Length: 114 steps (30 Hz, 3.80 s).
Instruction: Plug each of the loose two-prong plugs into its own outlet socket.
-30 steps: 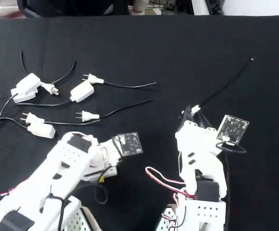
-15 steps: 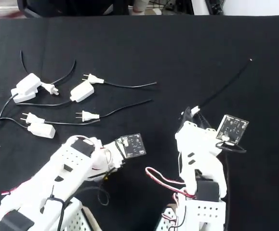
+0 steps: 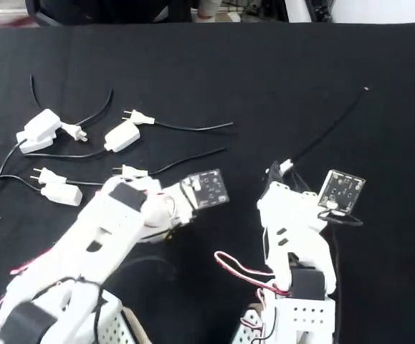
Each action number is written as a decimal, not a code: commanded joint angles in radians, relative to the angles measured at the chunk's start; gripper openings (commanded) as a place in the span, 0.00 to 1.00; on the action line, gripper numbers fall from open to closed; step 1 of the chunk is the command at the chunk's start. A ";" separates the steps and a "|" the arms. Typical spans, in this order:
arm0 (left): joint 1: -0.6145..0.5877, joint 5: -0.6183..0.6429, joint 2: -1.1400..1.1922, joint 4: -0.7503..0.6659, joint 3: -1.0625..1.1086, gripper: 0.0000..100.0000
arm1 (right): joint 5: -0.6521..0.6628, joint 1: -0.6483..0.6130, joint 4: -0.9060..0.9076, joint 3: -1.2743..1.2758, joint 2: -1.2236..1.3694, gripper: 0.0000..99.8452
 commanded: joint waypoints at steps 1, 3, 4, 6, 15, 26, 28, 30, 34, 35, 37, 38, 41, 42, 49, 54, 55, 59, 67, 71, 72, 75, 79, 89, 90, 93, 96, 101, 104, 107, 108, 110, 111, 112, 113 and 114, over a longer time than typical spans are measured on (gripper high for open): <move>-0.033 0.002 0.160 -0.077 -0.096 0.10 | -0.009 -0.018 0.002 -0.004 -0.028 0.01; -0.058 0.003 0.250 -0.069 -0.151 0.10 | -0.009 -0.020 0.003 -0.004 -0.028 0.01; -0.071 0.008 0.285 -0.052 -0.185 0.10 | -0.009 -0.020 0.003 -0.004 -0.028 0.01; -0.073 0.011 0.338 -0.015 -0.226 0.11 | -0.009 -0.020 0.003 -0.004 -0.028 0.01; -0.099 0.221 0.247 -0.005 -0.285 0.35 | -0.003 -0.043 0.000 -0.004 -0.028 0.01; -0.570 0.485 -0.279 0.097 -0.134 0.35 | 0.181 -0.313 -0.072 -0.004 -0.027 0.01; -0.708 0.486 -0.382 0.094 -0.051 0.35 | 0.206 -0.374 -0.106 -0.004 -0.027 0.01; -0.826 0.483 -0.468 0.089 0.041 0.35 | 0.209 -0.404 -0.149 -0.004 -0.025 0.01; -0.952 0.448 -0.617 0.086 0.237 0.35 | 0.222 -0.413 -0.187 -0.004 -0.007 0.01; -0.967 0.437 -0.652 0.087 0.282 0.35 | 0.255 -0.413 -0.207 -0.004 0.016 0.01; -0.974 0.433 -0.720 0.087 0.377 0.35 | 0.324 -0.413 -0.296 0.002 0.087 0.01; -0.970 0.433 -0.753 0.087 0.417 0.35 | 0.348 -0.413 -0.356 0.004 0.130 0.01; -0.978 0.428 -0.865 0.094 0.487 0.35 | 0.377 -0.413 -0.545 0.005 0.303 0.01; -0.978 0.428 -0.902 0.098 0.504 0.35 | 0.379 -0.413 -0.605 0.004 0.374 0.01; -0.978 0.428 -1.138 0.199 0.579 0.35 | 0.201 -0.368 -0.740 -0.363 1.033 0.01; -0.980 0.427 -1.278 0.227 0.648 0.35 | 0.222 -0.448 -0.918 -0.489 1.374 0.01; -0.980 0.427 -1.301 0.241 0.656 0.35 | 0.259 -0.465 -0.987 -0.478 1.409 0.01; -0.980 0.425 -1.364 0.279 0.670 0.35 | 0.419 -0.503 -1.266 -0.401 1.524 0.01; -0.977 0.379 -1.358 0.273 0.679 0.35 | 0.545 -0.594 -1.725 -0.150 1.627 0.01; -0.975 0.379 -1.358 0.276 0.679 0.35 | 0.529 -0.621 -1.834 -0.070 1.616 0.01; -0.975 0.379 -1.358 0.276 0.680 0.35 | 0.529 -0.620 -1.849 -0.053 1.613 0.01; -0.975 0.379 -1.358 0.273 0.687 0.35 | 0.526 -0.621 -1.863 -0.013 1.615 0.01; -0.972 0.379 -1.358 0.272 0.688 0.35 | 0.514 -0.626 -1.863 -0.013 1.613 0.01; -0.972 0.377 -1.358 0.272 0.690 0.35 | 0.456 -0.703 -1.778 -0.012 1.610 0.01; -0.970 0.376 -1.358 0.270 0.690 0.35 | 0.456 -0.700 -1.778 -0.012 1.610 0.01; -0.970 0.376 -1.358 0.270 0.691 0.35 | 0.456 -0.667 -1.791 -0.012 1.604 0.01; -0.970 0.376 -1.358 0.242 0.705 0.35 | 0.456 -0.638 -1.800 -0.012 1.569 0.01; -0.951 0.376 -1.356 0.242 0.710 0.35 | 0.456 -0.635 -1.715 -0.015 1.465 0.01; -0.932 0.376 -1.356 0.244 0.711 0.35 | 0.456 -0.634 -1.603 -0.016 1.360 0.01; -0.932 0.376 -1.356 0.244 0.711 0.35 | 0.399 -0.638 -1.430 -0.016 1.224 0.01; -0.932 0.376 -1.355 0.244 0.711 0.35 | 0.381 -0.643 -1.352 -0.018 1.175 0.01; -0.932 0.376 -1.355 0.244 0.711 0.35 | 0.367 -0.643 -1.220 -0.018 1.076 0.01; -0.932 0.376 -1.355 0.244 0.711 0.35 | 0.367 -0.641 -1.163 -0.016 1.036 0.01; -0.932 0.376 -1.355 0.245 0.711 0.35 | 0.365 -0.644 -1.108 -0.016 0.998 0.01; -0.932 0.376 -1.355 0.245 0.711 0.35 | 0.347 -0.652 -1.057 -0.016 0.969 0.01; -0.932 0.376 -1.355 0.245 0.711 0.35 | 0.311 -0.672 -1.020 -0.016 0.951 0.01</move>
